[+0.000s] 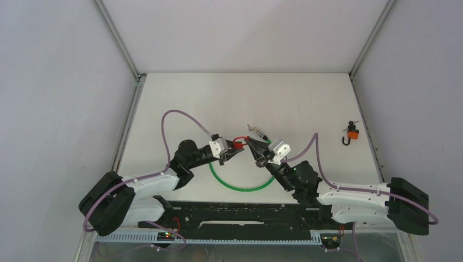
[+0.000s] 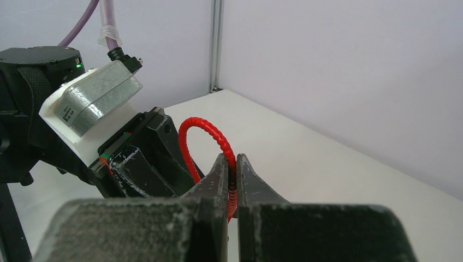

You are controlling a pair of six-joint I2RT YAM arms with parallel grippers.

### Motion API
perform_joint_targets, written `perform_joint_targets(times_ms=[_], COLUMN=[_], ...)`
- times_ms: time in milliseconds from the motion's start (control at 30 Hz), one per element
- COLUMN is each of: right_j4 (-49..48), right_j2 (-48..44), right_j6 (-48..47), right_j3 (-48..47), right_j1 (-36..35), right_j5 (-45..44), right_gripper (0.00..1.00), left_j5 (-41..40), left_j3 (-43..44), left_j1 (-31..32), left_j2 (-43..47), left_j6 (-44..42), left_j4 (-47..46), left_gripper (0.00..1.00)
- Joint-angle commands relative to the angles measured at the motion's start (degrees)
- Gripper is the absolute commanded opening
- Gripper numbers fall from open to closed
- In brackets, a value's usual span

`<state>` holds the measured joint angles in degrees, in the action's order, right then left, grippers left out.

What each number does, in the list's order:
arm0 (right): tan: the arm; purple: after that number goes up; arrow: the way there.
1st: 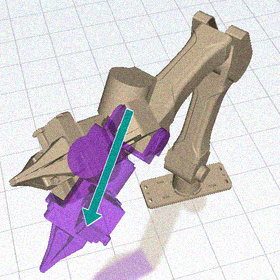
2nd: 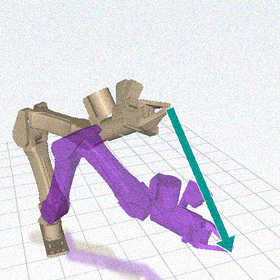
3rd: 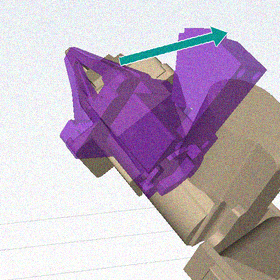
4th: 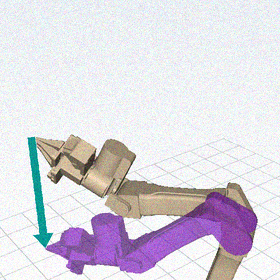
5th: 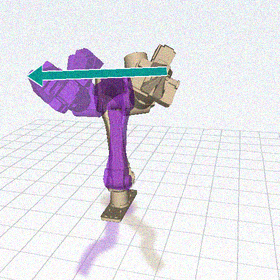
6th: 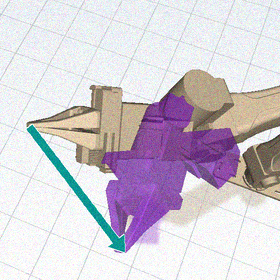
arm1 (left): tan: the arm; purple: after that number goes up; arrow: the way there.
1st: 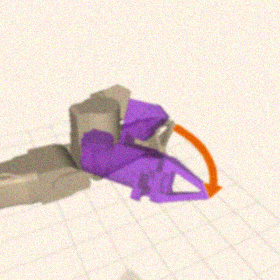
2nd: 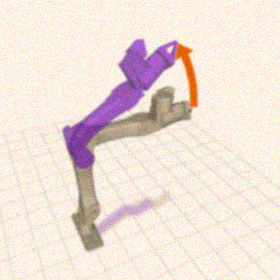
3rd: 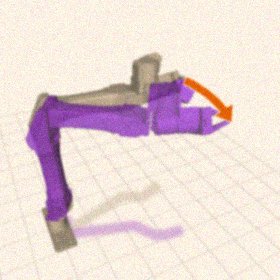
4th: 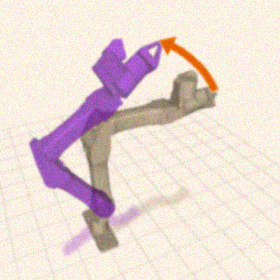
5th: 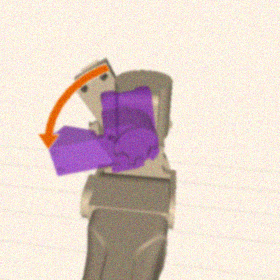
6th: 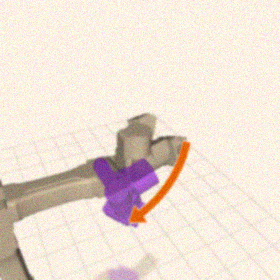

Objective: Lock with the key
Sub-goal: Lock the lock.

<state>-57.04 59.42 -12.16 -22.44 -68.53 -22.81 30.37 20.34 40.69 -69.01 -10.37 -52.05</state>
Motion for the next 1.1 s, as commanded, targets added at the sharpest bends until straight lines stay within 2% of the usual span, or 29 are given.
perform_joint_targets(times_ms=[0, 300, 500, 733, 1067], right_j4=[0.17, 1.05, 2.35, 4.60, 9.02], right_j2=[2.28, 6.01, 7.52, 9.43, 11.31], right_j6=[3.68, 7.72, 11.15, 13.69, 19.43], right_j3=[1.25, 1.17, 0.85, 0.81, 0.82], right_j1=[-1.35, -0.23, 1.77, 1.72, 1.97], right_j5=[1.61, 1.45, 6.32, 7.87, 1.34], right_gripper=[0.00, 0.00, 0.00, 0.00, 0.00], left_j5=[-0.37, -0.43, -0.41, -0.80, -1.81], left_j3=[-0.04, -0.21, -0.21, -0.45, -1.42], left_j1=[-0.04, 0.00, -0.02, 0.01, -0.07], left_j2=[0.64, 0.85, 0.89, 1.20, 1.80], left_j6=[0.74, 0.61, 0.57, 0.75, 1.39], left_j4=[-5.69, -5.69, -5.73, -6.01, -8.06], left_gripper=[0.00, 0.00, 0.00, 0.00, 0.00])
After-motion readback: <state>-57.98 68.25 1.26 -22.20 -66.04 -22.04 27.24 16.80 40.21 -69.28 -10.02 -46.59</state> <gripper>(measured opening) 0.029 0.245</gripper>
